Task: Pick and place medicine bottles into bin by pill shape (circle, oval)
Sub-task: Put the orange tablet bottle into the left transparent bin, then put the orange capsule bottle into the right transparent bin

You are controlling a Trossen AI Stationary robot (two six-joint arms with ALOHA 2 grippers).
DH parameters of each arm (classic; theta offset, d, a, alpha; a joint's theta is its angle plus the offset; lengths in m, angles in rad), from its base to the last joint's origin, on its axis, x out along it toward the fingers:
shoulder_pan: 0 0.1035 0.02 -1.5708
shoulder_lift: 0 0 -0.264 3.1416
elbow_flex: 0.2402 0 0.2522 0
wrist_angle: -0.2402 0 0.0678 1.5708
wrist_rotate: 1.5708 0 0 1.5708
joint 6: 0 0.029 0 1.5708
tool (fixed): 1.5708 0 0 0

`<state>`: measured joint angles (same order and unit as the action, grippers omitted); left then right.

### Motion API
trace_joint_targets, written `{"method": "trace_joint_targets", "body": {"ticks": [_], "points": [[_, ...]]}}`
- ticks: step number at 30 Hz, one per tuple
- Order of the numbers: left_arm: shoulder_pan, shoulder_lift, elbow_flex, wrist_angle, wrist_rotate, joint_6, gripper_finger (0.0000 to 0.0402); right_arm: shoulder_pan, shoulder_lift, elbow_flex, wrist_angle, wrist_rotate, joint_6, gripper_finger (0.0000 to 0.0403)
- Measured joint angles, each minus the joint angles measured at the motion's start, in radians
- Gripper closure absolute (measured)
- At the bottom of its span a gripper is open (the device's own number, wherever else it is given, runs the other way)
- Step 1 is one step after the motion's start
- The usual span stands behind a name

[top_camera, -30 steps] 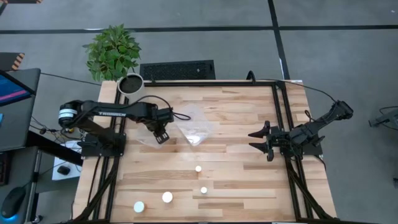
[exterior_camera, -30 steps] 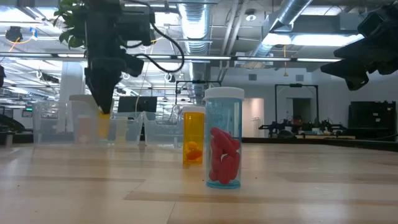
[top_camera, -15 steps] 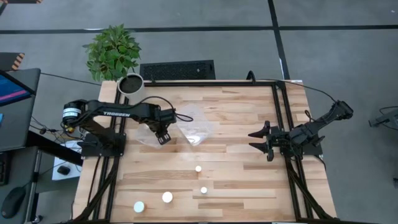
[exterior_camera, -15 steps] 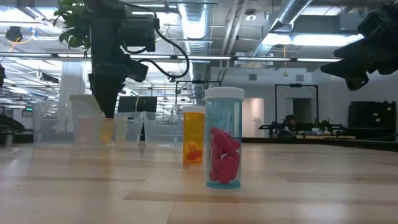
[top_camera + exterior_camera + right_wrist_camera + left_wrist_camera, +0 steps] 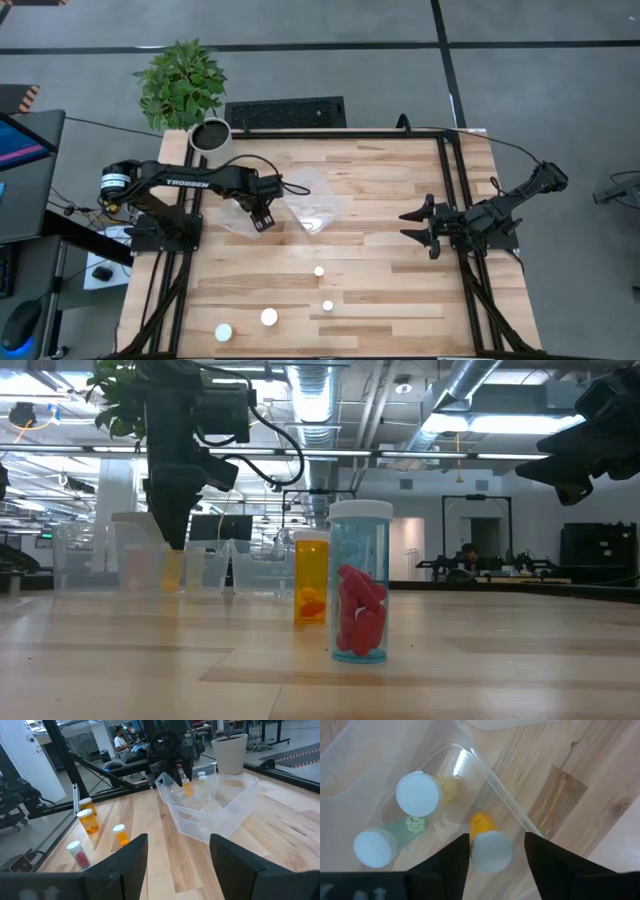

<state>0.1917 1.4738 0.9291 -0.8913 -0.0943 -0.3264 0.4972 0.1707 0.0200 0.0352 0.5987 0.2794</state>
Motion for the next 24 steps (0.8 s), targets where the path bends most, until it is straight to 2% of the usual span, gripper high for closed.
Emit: {"method": "trace_joint_targets", "body": {"ticks": [6,24], "points": [[0.0,0.0,0.0,-0.013,-0.037,0.0,0.0213,0.0,0.0,0.0,0.0,0.0,0.0,0.0177],[0.0,0.0,0.029,-0.094,-0.052,0.0,0.0213,0.0,0.0,0.0,0.0,0.0,0.0,0.0177]]}}
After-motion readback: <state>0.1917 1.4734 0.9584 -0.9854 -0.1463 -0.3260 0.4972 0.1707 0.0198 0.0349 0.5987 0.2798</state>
